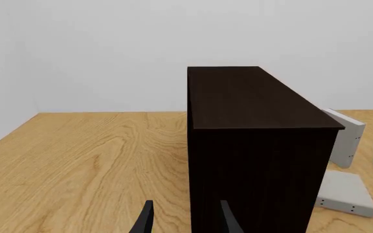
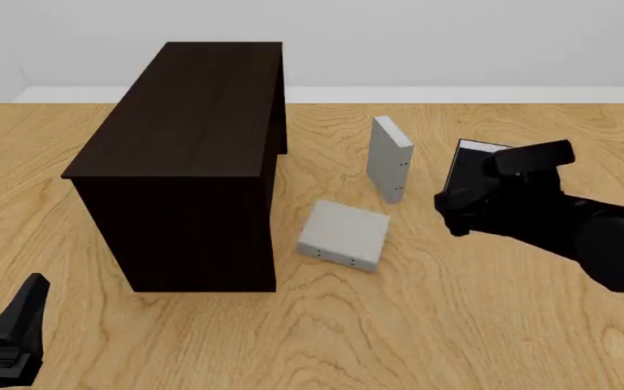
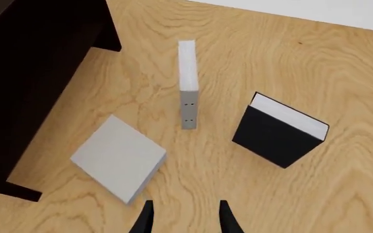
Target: Pick up the book on the right and place it under the cabinet shelf.
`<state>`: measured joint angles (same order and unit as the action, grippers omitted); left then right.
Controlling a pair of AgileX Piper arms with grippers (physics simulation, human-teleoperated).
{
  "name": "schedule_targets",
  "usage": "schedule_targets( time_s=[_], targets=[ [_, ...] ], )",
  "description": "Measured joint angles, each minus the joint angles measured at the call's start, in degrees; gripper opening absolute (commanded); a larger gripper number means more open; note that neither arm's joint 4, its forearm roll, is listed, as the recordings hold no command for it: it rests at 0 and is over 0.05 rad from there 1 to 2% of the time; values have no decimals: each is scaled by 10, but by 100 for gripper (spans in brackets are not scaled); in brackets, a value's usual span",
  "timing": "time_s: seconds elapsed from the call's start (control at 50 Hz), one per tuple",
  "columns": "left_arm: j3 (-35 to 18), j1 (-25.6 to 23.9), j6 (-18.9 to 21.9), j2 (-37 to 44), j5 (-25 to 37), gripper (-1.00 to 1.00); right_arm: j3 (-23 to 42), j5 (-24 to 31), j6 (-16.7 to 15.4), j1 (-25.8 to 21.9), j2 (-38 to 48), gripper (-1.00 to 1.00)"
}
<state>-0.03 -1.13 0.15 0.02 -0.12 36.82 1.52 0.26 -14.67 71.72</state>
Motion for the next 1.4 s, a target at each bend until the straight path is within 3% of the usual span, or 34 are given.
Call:
schedule_targets(
  time_s=[1.4],
  targets=[
    [0,0,1,0,0,100,72,-117,18,-14,292,100]
  ],
)
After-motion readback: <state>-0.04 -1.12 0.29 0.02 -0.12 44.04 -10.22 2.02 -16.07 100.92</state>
